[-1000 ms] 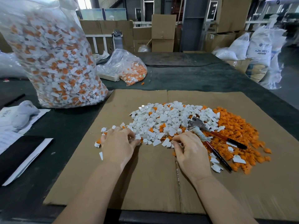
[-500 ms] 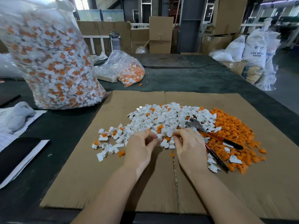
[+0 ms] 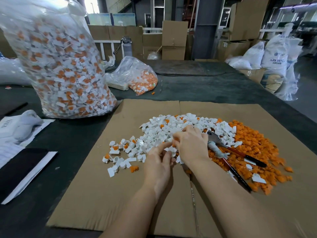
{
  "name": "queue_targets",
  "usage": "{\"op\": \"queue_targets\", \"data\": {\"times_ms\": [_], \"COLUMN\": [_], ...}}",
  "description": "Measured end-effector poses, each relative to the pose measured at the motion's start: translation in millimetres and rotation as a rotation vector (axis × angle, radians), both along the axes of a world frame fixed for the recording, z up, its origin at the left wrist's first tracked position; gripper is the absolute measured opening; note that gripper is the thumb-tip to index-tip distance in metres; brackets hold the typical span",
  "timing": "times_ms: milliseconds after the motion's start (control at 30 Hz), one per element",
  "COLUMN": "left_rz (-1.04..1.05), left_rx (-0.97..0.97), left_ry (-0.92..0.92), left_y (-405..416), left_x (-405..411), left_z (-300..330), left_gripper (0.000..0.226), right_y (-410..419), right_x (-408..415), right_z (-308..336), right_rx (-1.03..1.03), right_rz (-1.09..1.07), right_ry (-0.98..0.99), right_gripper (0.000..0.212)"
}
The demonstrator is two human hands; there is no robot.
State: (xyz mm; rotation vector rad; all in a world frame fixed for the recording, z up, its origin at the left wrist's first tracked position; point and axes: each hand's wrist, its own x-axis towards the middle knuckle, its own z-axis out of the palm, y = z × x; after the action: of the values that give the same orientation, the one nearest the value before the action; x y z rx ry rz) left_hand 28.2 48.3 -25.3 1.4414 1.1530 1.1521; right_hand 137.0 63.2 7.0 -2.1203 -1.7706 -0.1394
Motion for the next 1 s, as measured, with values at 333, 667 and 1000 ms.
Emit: {"op": "queue_targets", "data": {"times_ms": [333,667,1000], "left_rz": [-0.016,-0.033,-0.071], "left_rx": [-0.031,-0.103,-0.045], "left_ry": [-0.099,-0.123,0.034], "left_y": [-2,-1,-7], "left_x": [-1,10,8], "left_z": [3,6,4], "left_gripper": [0.025,0.022,0.023], "right_y": [-5,-56,-66], "right_x": [4,15,13], "right_z": [1,-17,-27], "right_rx": [0.08,0.424,0.344], "right_rz": [0.004,0.07,0.122], "right_ry": [0.024,0.403,0.658], "right_gripper": [0.012,0.011,0.006]}}
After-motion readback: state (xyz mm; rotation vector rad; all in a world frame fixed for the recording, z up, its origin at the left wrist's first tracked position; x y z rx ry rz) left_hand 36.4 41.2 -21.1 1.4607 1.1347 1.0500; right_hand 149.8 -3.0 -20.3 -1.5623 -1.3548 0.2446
